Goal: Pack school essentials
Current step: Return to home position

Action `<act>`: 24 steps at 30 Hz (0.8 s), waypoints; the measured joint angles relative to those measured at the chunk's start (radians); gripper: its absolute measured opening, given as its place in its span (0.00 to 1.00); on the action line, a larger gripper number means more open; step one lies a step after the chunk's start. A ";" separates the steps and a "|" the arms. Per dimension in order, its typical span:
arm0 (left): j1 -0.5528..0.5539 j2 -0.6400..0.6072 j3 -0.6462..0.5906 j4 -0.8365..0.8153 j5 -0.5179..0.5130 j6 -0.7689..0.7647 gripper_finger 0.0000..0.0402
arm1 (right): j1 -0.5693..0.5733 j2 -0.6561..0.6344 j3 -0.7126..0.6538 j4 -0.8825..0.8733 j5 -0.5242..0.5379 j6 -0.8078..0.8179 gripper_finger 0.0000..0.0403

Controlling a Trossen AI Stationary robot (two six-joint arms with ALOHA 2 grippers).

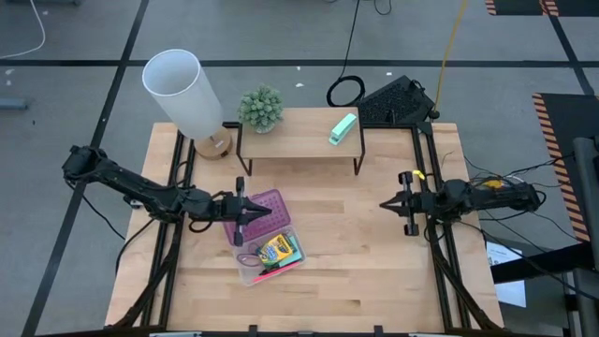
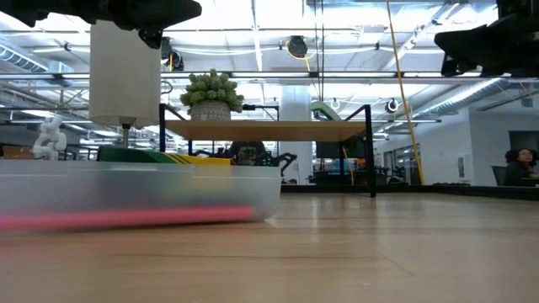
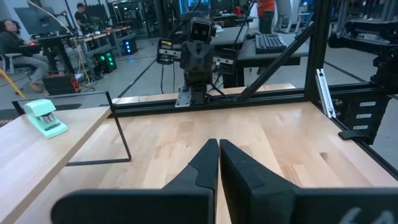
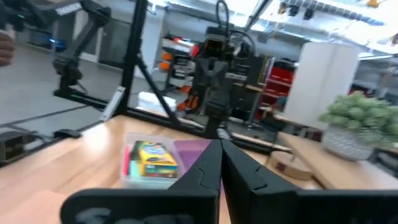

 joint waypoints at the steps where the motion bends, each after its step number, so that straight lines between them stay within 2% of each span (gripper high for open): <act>1: 0.000 0.000 0.000 0.000 0.000 -0.001 0.05 | -0.014 0.000 0.000 0.005 0.000 -0.009 0.00; 7: 0.000 0.000 0.000 0.000 0.000 -0.006 0.05 | -0.130 -0.001 0.000 0.052 -0.102 -0.008 0.00; 17: 0.000 0.000 0.000 0.000 -0.001 0.004 0.05 | -0.272 -0.006 0.000 0.020 -0.096 -0.021 0.00; 24: 0.001 0.000 0.000 0.000 -0.001 0.010 0.05 | -0.307 -0.006 0.000 0.007 -0.071 0.004 0.00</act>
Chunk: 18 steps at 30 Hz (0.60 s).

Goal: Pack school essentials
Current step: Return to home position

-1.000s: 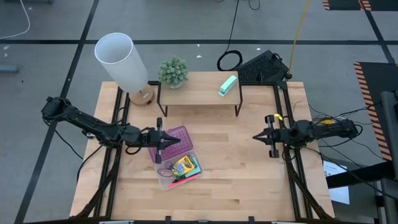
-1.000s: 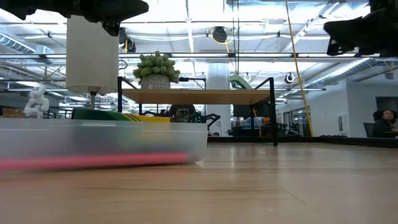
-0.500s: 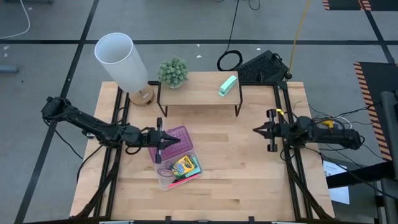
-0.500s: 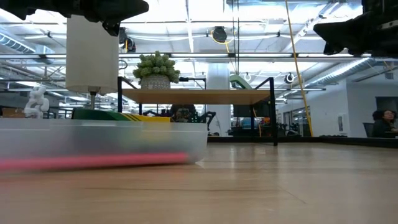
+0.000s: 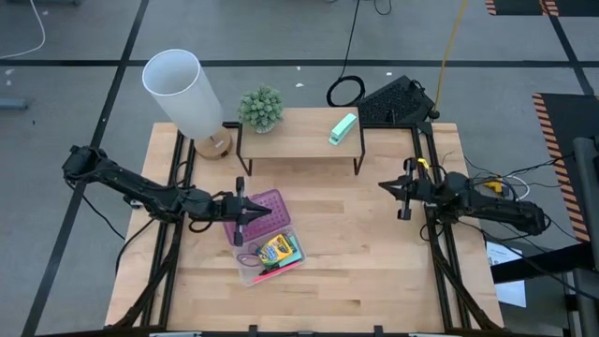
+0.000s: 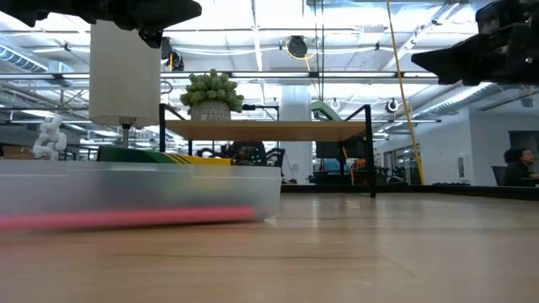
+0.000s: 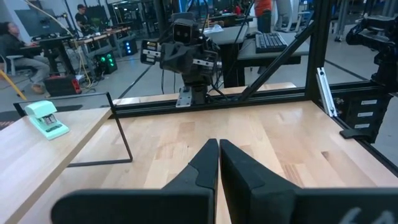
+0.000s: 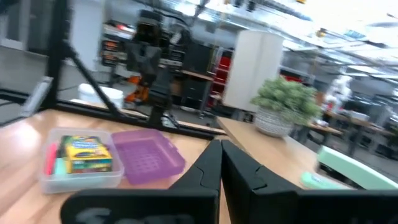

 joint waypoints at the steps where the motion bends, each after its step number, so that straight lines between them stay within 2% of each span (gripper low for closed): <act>1: 0.000 0.000 0.000 0.000 0.000 0.000 0.05 | 0.000 0.000 0.000 -0.001 0.025 0.002 0.00; 9: 0.000 0.000 0.000 -0.001 0.000 0.000 0.05 | 0.003 0.000 0.000 -0.083 0.048 0.028 0.00; 14: 0.000 0.000 0.000 -0.002 0.000 -0.001 0.05 | 0.004 0.000 0.000 -0.061 -0.042 0.092 0.00; 18: 0.000 0.000 0.000 -0.002 0.000 0.000 0.05 | 0.003 0.000 0.000 -0.090 -0.040 0.137 0.00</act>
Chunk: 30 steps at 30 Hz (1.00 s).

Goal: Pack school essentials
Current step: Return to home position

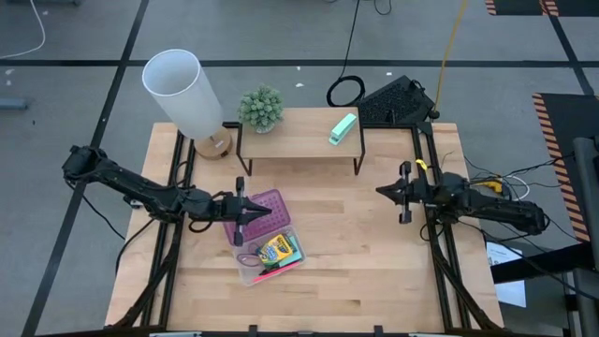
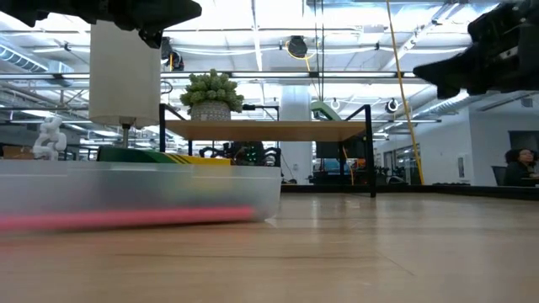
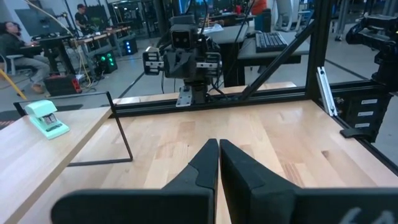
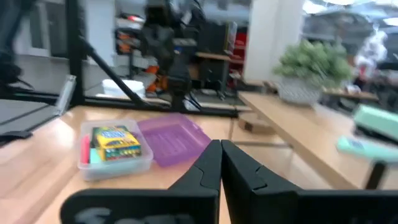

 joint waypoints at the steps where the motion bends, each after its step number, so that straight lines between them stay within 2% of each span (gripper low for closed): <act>1: 0.000 0.000 0.000 -0.001 0.000 0.000 0.05 | 0.000 0.000 0.000 -0.013 0.019 0.010 0.00; 4: 0.000 0.000 0.000 -0.002 0.000 0.000 0.05 | 0.008 0.000 0.000 -0.038 0.090 0.013 0.00; 7: 0.000 0.000 0.000 -0.002 0.000 0.000 0.05 | 0.032 0.000 0.000 -0.047 0.111 -0.006 0.00; 15: 0.000 0.001 0.000 -0.003 0.000 0.004 0.05 | 0.090 0.001 0.000 -0.056 0.110 -0.006 0.00; 20: 0.000 0.001 0.000 -0.007 0.000 0.004 0.05 | 0.122 0.001 0.000 -0.053 0.067 0.033 0.00; 30: 0.000 0.001 0.000 -0.009 0.000 0.009 0.05 | 0.171 0.009 0.000 -0.058 0.091 0.044 0.00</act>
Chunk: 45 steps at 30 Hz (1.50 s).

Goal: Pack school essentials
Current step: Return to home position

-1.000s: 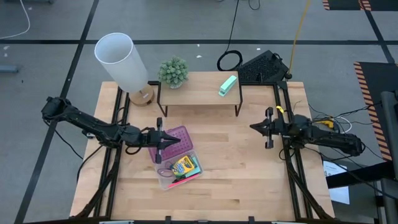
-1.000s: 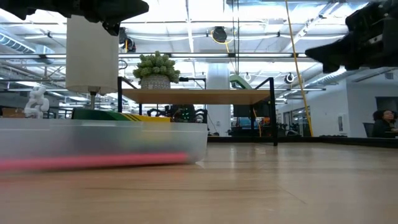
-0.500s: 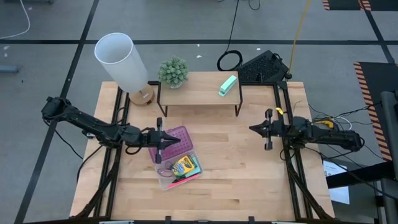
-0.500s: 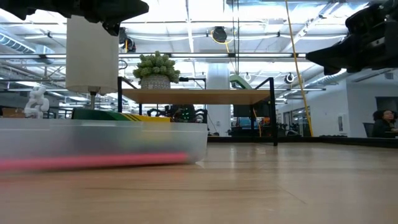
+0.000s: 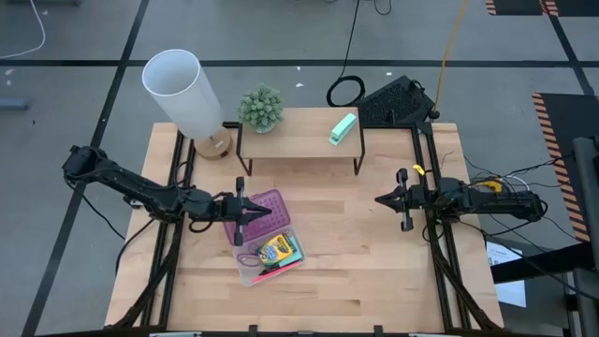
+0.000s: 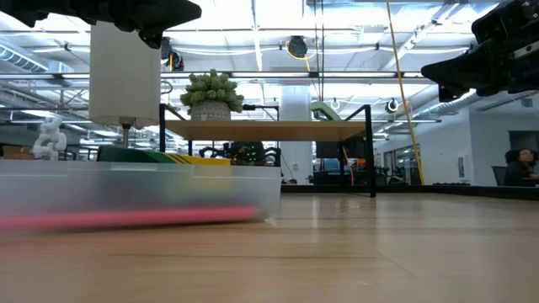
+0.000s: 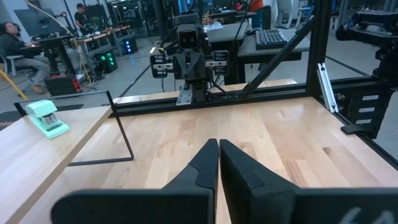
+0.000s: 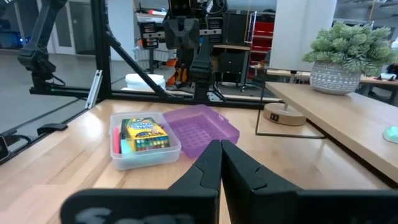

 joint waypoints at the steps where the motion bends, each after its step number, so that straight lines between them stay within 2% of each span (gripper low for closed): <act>1: 0.000 0.000 0.000 0.000 0.000 0.000 0.05 | 0.001 0.003 0.000 0.000 0.000 0.003 0.00; 28: 0.000 0.000 -0.003 -0.016 -0.005 0.007 0.05 | 0.000 -0.008 0.000 0.010 -0.030 -0.048 0.00; 37: 0.020 -0.068 -0.178 0.189 0.034 0.008 0.05 | -0.001 -0.008 0.000 0.014 -0.028 -0.031 0.00; 45: 0.023 -0.198 -0.332 0.248 0.055 -0.025 0.05 | -0.001 -0.008 0.000 0.014 -0.028 -0.028 0.00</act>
